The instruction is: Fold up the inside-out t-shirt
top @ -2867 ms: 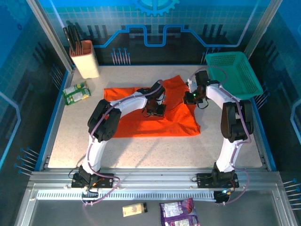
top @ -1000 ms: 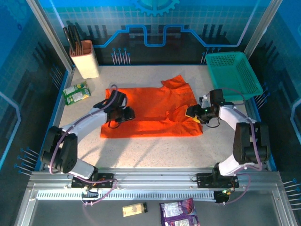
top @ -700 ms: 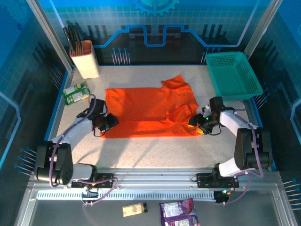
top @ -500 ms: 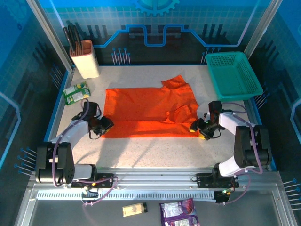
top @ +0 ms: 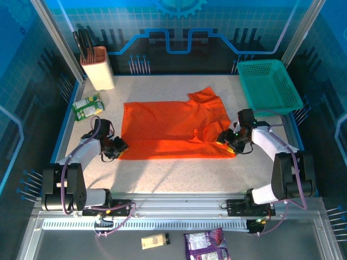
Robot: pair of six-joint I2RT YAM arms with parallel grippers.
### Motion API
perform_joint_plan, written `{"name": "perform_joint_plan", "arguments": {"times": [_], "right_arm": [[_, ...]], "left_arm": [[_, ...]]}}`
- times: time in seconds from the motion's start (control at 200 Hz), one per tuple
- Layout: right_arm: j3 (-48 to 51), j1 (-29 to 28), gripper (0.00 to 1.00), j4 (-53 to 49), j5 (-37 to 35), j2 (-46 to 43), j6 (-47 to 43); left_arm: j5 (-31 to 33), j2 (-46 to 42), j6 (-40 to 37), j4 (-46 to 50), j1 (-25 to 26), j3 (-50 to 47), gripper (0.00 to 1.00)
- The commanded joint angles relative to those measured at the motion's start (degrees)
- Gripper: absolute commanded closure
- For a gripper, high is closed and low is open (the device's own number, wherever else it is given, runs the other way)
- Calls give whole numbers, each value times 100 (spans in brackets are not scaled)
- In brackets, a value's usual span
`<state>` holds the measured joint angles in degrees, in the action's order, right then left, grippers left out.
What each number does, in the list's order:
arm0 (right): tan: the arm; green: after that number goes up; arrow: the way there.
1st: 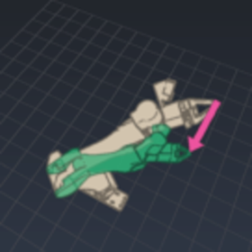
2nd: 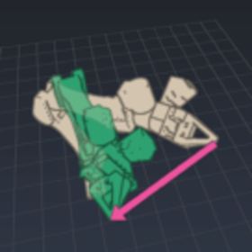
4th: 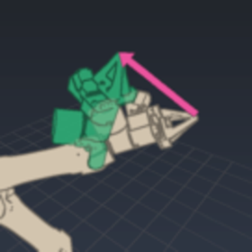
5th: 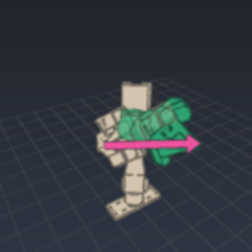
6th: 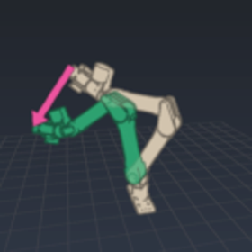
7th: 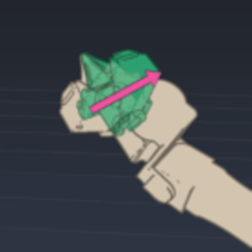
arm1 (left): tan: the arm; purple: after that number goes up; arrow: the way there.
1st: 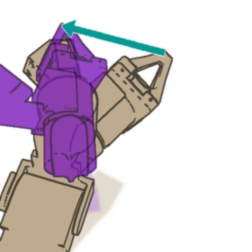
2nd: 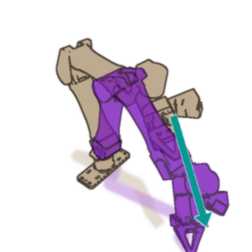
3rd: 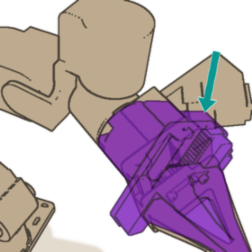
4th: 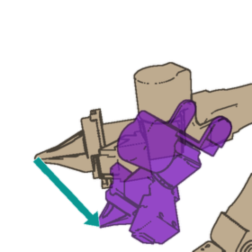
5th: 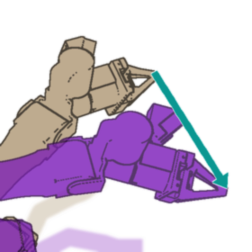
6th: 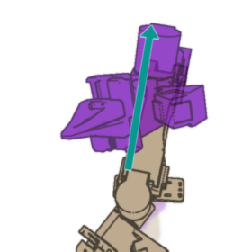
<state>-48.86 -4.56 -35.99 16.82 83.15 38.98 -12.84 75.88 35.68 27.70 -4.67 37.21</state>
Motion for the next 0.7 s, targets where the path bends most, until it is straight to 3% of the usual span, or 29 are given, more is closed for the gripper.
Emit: {"name": "perform_joint_plan", "arguments": {"times": [0.0,0.11,0.36,0.695], "right_arm": [[-330,-67,38,-5,174,429,-70],[-374,-12,38,18,-153,740,-22],[235,163,41,204,-747,843,726],[1317,38,41,-156,-1007,-508,1497]], "left_arm": [[-89,254,-38,50,-39,27,72],[-129,507,56,-61,-42,-52,72],[654,793,587,310,-77,-214,68],[823,-488,1121,771,-95,-872,63]]}}
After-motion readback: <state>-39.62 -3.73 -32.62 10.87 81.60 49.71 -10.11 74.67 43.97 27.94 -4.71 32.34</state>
